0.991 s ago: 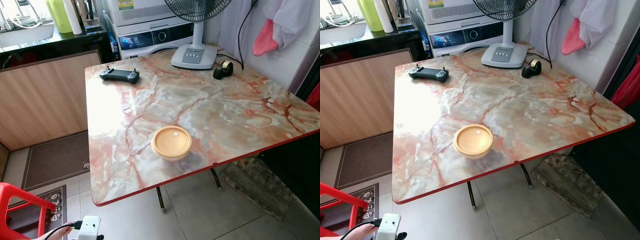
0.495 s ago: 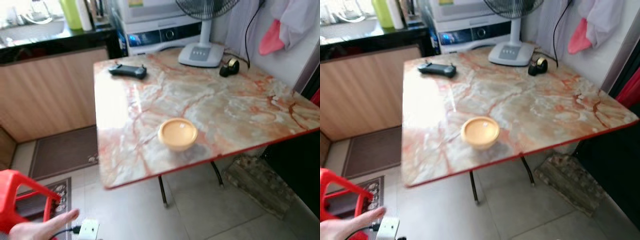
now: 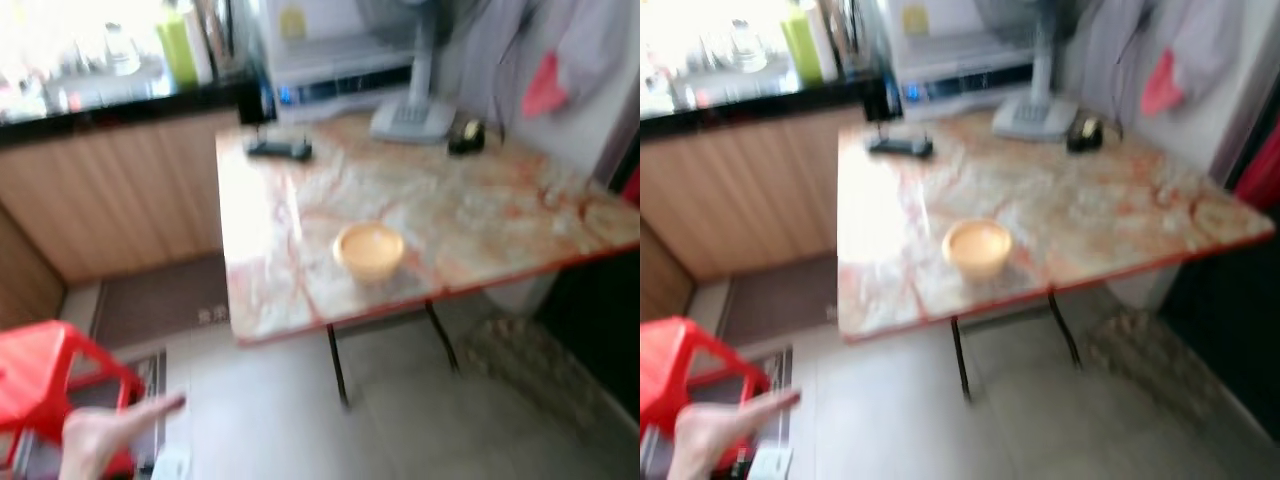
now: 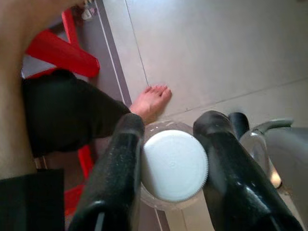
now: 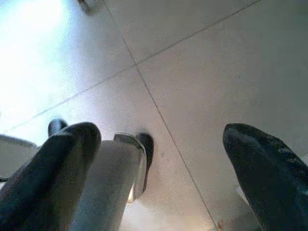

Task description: Restocking fridge

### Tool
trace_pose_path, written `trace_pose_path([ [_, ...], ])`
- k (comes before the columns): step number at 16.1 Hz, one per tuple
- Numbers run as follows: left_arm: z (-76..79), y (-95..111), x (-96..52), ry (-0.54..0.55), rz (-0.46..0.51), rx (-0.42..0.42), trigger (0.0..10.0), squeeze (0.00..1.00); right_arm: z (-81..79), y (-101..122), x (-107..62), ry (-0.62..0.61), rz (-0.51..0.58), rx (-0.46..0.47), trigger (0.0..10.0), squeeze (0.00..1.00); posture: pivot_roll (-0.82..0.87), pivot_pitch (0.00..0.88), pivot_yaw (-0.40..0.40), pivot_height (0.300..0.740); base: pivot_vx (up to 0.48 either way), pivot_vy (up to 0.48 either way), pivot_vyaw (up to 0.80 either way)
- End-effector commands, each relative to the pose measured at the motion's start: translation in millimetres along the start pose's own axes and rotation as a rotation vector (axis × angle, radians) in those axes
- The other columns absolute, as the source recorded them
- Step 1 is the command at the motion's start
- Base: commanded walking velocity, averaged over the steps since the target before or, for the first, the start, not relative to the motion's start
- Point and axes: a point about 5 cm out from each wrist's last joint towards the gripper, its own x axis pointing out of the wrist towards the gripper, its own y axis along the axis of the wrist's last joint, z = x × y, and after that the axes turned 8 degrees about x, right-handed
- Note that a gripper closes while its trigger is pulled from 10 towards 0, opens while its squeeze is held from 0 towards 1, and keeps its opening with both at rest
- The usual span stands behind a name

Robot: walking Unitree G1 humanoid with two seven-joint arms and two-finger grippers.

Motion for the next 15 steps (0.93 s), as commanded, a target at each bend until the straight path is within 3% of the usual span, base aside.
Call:
trace_pose_path([
  [1,-2.1,2,0.8,0.002,-0.001,0.01,10.0,0.0,0.7,5,0.6,-0.004,0.015,0.008,10.0,0.0,-0.02,0.0,0.033,0.74,0.0,0.0,0.0],
  [3,-2.6,2,0.8,0.004,-0.004,0.001,10.0,0.0,0.3,5,1.0,-0.003,0.012,0.005,10.0,0.0,-0.01,0.0,0.035,0.74,0.0,0.0,0.0],
  [11,7.8,-1,-0.1,-0.054,-0.014,-0.048,10.0,0.0,-0.2,6,1.4,0.004,0.001,-0.007,10.0,0.0,0.0,0.0,0.025,0.74,0.0,0.0,-0.79],
  [15,9.6,-4,-0.8,-0.066,-0.03,-0.02,10.0,0.0,-0.2,7,1.6,0.004,-0.001,-0.012,10.0,0.0,-0.01,0.0,0.027,0.74,0.0,0.0,-0.79],
])
